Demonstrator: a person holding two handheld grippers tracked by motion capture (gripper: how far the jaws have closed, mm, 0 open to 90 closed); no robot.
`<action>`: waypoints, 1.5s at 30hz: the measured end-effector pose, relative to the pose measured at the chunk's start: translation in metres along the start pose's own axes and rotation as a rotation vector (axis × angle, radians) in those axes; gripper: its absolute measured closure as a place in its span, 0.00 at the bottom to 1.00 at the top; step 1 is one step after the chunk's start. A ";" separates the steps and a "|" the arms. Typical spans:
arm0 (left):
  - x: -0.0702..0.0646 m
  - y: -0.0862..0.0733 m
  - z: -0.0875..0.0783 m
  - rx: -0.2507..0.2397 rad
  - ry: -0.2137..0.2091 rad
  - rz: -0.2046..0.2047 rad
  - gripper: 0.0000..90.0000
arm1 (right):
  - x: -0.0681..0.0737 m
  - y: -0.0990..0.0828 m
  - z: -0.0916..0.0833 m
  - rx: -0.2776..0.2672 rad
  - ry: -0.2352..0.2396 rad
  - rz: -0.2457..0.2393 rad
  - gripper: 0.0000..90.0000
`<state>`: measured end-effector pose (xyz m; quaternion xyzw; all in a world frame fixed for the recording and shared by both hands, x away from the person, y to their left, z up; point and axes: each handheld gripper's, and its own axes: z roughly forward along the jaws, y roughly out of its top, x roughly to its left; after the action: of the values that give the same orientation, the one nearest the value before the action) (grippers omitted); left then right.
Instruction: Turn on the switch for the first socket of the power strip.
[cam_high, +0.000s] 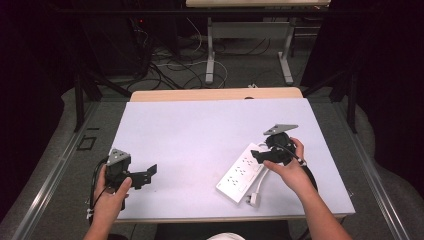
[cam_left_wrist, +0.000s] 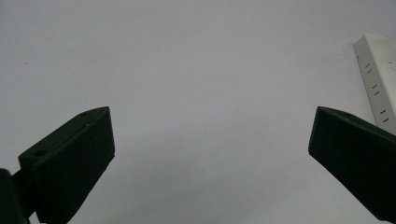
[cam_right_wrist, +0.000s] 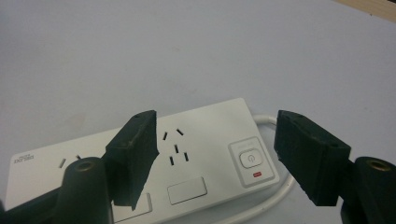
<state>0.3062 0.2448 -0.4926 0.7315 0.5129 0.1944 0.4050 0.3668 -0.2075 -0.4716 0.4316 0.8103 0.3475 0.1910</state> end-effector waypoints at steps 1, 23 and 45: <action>0.000 0.000 0.000 0.000 0.001 -0.001 0.00 | 0.000 -0.001 0.001 0.004 0.004 0.000 0.33; 0.002 -0.001 0.001 0.001 0.001 -0.008 0.00 | -0.004 -0.020 0.015 0.055 0.029 0.081 0.45; 0.002 -0.002 0.003 0.011 0.001 -0.006 0.01 | -0.011 -0.029 0.027 0.117 0.069 0.121 0.85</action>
<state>0.3082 0.2459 -0.4965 0.7322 0.5162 0.1907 0.4013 0.3726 -0.2172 -0.5113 0.4778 0.8077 0.3252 0.1162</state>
